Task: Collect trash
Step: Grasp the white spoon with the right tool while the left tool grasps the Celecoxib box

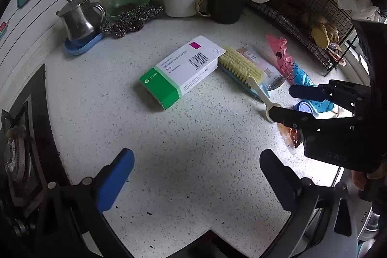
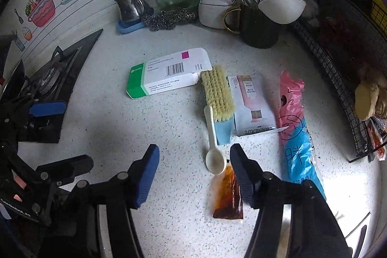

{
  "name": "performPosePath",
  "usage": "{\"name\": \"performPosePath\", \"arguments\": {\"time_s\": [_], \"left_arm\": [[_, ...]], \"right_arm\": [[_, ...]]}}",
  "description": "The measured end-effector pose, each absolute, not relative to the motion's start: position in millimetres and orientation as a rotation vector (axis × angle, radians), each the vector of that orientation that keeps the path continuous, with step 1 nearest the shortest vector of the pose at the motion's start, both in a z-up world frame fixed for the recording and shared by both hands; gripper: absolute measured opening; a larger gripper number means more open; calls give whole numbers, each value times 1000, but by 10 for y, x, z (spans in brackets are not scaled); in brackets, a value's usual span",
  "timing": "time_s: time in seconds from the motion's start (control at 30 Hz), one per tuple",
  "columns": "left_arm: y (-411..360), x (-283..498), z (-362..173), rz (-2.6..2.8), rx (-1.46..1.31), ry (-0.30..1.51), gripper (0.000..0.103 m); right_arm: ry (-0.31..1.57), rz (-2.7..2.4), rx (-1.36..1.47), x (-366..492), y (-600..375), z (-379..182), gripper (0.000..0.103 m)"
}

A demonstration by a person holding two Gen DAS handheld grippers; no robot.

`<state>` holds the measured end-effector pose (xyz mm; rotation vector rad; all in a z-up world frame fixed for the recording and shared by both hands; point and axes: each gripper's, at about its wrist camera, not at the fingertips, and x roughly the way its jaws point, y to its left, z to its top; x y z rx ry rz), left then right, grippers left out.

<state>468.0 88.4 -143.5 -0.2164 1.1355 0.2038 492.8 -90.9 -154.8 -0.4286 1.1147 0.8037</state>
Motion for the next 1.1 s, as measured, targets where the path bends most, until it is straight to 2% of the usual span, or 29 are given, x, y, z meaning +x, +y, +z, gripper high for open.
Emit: {"name": "performPosePath", "arguments": {"time_s": [0.07,0.3,0.4,0.47,0.5,0.67,1.1], "left_arm": [[905,4733,-1469,206,-218,1143,103],[946,4827,-1564,197,-206,1168,103],[940,4837,-1577,186,-195,1176,103],[939,4848,-1571,175,-183,1175,103],[943,4856,-1562,170,-176,1172,103],[1045,4936,-1519,151,-137,1150,103],[1389,5418,-1731,-11,39,1166,103]], "right_arm": [[1125,801,-455,4980,-872,-1621,45],[1154,805,-506,5074,-808,-1815,36],[1158,796,-515,5093,-802,-1854,25],[1162,800,-521,5089,-810,-1866,13],[1162,801,-525,5084,-816,-1870,11],[1161,798,-488,5094,-877,-1814,5],[1184,789,-413,5201,-952,-1817,4]]}}
